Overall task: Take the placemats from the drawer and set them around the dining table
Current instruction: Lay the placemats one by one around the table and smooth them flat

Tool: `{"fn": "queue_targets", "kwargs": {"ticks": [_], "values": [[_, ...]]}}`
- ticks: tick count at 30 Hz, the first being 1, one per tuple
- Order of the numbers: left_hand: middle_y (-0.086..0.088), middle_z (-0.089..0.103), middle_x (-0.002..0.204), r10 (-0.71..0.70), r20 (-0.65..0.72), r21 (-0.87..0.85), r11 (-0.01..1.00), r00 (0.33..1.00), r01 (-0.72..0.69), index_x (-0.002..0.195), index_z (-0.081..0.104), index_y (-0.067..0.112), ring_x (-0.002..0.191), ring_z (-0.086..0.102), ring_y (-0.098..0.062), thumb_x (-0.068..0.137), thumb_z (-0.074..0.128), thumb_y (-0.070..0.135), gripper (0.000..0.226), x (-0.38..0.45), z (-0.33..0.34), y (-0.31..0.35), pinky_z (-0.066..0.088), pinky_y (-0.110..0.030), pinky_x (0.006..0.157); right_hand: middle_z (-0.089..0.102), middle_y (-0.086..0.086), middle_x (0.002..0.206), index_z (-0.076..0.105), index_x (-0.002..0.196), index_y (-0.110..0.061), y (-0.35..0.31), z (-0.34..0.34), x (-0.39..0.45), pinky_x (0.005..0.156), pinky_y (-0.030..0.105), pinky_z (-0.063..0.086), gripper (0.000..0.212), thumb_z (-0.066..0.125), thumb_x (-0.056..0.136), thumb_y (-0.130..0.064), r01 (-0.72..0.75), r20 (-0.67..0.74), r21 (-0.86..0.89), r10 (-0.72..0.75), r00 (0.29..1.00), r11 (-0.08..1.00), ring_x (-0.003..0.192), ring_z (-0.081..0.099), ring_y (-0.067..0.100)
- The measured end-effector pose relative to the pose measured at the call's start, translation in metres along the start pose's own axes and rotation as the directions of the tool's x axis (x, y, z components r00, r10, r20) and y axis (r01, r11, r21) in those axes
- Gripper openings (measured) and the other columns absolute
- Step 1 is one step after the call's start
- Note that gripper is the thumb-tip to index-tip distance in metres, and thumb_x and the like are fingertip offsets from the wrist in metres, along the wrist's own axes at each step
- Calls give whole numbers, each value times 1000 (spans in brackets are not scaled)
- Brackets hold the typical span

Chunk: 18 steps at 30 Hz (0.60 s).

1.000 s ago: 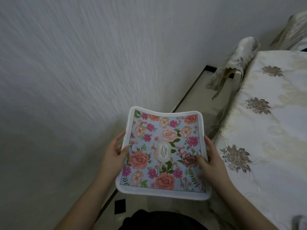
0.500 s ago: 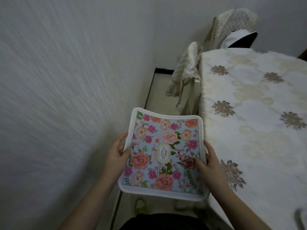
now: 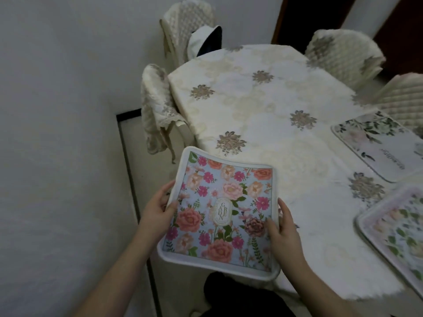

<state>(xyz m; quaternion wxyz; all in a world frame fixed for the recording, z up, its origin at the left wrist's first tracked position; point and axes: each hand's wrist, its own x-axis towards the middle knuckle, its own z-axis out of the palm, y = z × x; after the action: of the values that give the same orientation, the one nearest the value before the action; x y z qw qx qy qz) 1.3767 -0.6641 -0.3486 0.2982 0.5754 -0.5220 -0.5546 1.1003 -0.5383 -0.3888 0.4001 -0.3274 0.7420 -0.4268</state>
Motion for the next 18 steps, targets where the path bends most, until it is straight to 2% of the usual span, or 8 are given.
{"fn": "queue_targets", "kwargs": {"ticks": [4,10,14,16,18], "values": [[10,72,102,59,99,85,994,993,-67,129,48,41,85,73,-10,99,57,19,39,48,37,31,62,-34,69,60,1,130,20,152,-37,6,-11,20,58,18,54,56,45,103,-25,-43,-137,81,54,989,996,94,67,7],[12,68,108,61,255,193,975,965,-113,133,47,38,86,72,-4,99,56,23,39,110,85,60,59,-24,60,62,0,125,21,150,-43,7,-23,43,67,30,59,56,46,103,-27,-119,-263,241,183,947,963,89,71,11],[9,71,104,39,370,262,954,928,-145,137,47,36,85,73,-7,97,59,23,43,140,117,63,61,-29,62,64,-4,117,23,147,-45,15,-33,42,69,33,61,54,46,103,-26,-142,-340,327,256,905,934,83,73,9],[5,72,108,13,430,287,946,903,-150,134,47,43,85,74,-12,96,61,27,44,156,135,62,62,-39,65,64,-4,114,24,145,-46,19,-39,39,69,35,61,53,47,103,-25,-140,-382,394,301,874,908,83,74,12],[7,72,107,-3,487,328,927,873,-180,128,47,51,84,74,-12,94,63,32,42,172,153,65,62,-40,64,65,-2,110,26,143,-46,23,-41,37,65,30,60,51,47,102,-23,-144,-423,435,343,839,889,82,74,12]]}}
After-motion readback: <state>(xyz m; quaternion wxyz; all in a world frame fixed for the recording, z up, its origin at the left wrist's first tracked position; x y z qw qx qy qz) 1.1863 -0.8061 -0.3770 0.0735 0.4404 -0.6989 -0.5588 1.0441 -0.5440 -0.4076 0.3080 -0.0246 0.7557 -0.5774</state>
